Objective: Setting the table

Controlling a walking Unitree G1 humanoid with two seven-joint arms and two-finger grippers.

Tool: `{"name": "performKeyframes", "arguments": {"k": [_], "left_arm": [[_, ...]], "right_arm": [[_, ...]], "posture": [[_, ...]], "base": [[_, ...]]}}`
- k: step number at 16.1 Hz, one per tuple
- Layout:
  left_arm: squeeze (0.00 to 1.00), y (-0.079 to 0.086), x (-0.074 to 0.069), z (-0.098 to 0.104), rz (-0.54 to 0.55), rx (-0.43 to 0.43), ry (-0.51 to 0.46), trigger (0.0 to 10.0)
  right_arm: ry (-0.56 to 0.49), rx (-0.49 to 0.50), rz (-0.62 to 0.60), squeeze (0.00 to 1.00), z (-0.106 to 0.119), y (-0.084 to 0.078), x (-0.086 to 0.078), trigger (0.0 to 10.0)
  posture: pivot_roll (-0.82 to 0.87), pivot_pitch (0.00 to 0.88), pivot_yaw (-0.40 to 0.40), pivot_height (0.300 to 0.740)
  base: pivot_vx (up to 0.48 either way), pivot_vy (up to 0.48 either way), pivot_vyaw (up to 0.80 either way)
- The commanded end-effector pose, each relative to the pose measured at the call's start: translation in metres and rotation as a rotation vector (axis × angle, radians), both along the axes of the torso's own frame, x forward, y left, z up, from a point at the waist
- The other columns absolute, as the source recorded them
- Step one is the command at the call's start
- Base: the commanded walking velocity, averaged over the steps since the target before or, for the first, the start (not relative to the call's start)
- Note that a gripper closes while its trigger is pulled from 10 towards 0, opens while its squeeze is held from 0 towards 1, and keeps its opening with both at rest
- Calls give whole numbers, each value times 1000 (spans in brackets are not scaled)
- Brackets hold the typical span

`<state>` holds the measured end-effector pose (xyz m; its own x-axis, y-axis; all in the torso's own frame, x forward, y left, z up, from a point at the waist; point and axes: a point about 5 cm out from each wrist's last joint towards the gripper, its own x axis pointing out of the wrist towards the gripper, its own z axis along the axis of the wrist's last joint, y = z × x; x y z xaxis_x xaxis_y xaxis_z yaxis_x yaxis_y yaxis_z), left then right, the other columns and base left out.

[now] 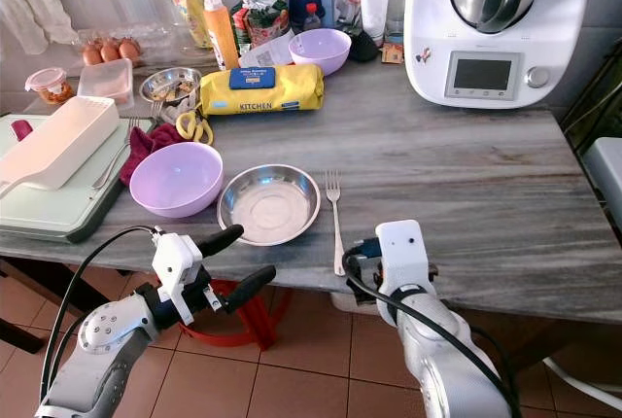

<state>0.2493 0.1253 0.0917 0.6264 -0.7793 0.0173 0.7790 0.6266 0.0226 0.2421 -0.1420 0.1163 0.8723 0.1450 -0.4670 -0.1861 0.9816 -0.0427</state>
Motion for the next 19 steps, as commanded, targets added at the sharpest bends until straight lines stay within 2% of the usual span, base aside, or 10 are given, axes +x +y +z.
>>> {"name": "performKeyframes", "arguments": {"k": [1, 7, 10, 13, 16, 17, 19], "left_arm": [[0, 3, 0, 1, 2, 24, -3, 10000], [0, 4, -2, 2, 7, 27, -3, 10000], [0, 4, -1, 2, 7, 28, -4, 10000], [0, 2, 1, 4, 5, 22, -10, 10000], [0, 0, 3, 7, 9, 9, -20, 10000], [0, -1, 4, 11, 23, -13, -35, 10000], [0, -3, 7, 15, 42, -28, -54, 10000]], "right_arm": [[49, 29, 43, 1000, -7, 9, -1, 10000], [38, 43, 54, 1000, -4, 14, 1, 10000], [-103, 11, 25, 1000, 11, 7, 5, 10000], [-306, -28, 22, 1000, 36, 9, 12, 10000], [-383, 6, 34, 1000, 45, 13, 14, 10000], [-438, -5, -1, 12, 48, 7, 16, 10000], [-469, 27, -57, 0, 50, -2, 21, 10000]], "posture": [[-103, 84, 90, 740], [-97, 87, 90, 740], [-103, 85, 94, 740], [-107, 82, 98, 740], [-106, 82, 95, 740], [-104, 88, 92, 740], [-102, 90, 88, 740]], "base": [[0, 0, 0], [0, 0, 0], [0, 0, 0], [0, 0, 0], [0, 0, 0], [0, 0, 0], [0, 0, 0]]}}
